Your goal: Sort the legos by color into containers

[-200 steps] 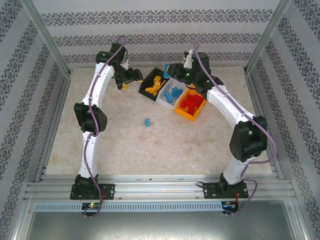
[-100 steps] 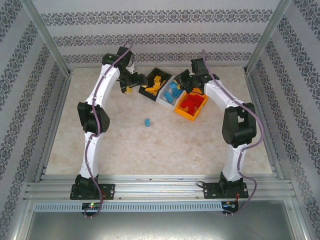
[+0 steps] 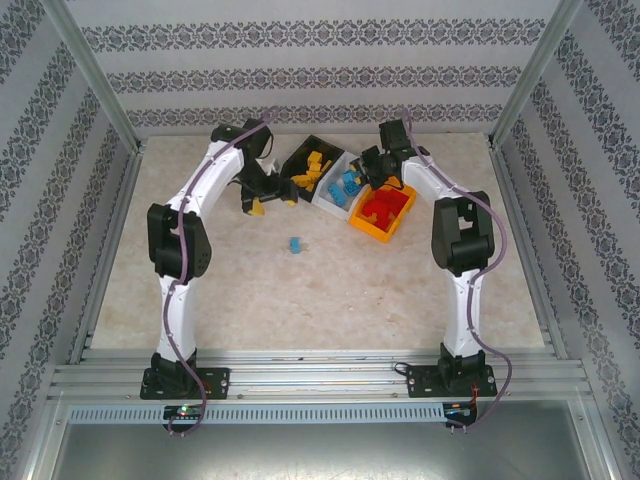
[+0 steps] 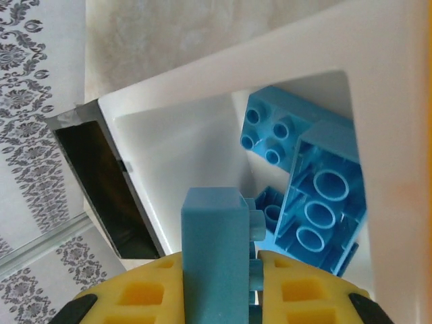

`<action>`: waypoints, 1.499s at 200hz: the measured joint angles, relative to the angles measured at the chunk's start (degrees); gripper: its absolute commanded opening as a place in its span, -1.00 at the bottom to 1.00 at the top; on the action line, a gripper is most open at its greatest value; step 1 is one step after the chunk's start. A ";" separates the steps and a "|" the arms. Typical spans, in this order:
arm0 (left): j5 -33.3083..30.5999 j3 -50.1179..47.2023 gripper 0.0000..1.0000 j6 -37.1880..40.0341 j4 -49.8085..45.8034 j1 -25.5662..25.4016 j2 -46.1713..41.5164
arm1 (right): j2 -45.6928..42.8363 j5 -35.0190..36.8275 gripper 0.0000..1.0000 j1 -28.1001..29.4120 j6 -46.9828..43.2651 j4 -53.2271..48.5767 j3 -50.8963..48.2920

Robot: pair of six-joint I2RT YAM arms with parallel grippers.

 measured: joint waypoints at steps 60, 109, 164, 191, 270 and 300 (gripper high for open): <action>1.29 -15.43 0.76 0.63 5.14 -0.79 -7.43 | 5.09 -0.15 -0.30 0.00 -1.55 -2.21 6.71; 2.32 -17.70 0.80 0.63 7.54 -0.83 -8.04 | 6.12 -0.37 0.33 0.07 -4.17 -2.84 9.44; 3.23 -17.70 0.91 0.68 9.03 -0.83 -8.07 | 6.10 -0.39 0.33 0.09 -6.75 -2.86 9.51; 3.58 -17.59 0.93 0.79 9.44 -0.98 -8.04 | 5.77 -0.46 0.26 0.11 -9.07 -0.85 9.51; -3.39 -13.97 0.89 1.22 8.81 -9.33 -5.68 | -7.76 5.09 0.25 3.19 -32.24 6.40 7.43; -6.43 -12.98 0.81 0.59 7.85 -11.69 -2.69 | -14.36 9.75 0.25 6.36 -45.11 7.56 4.76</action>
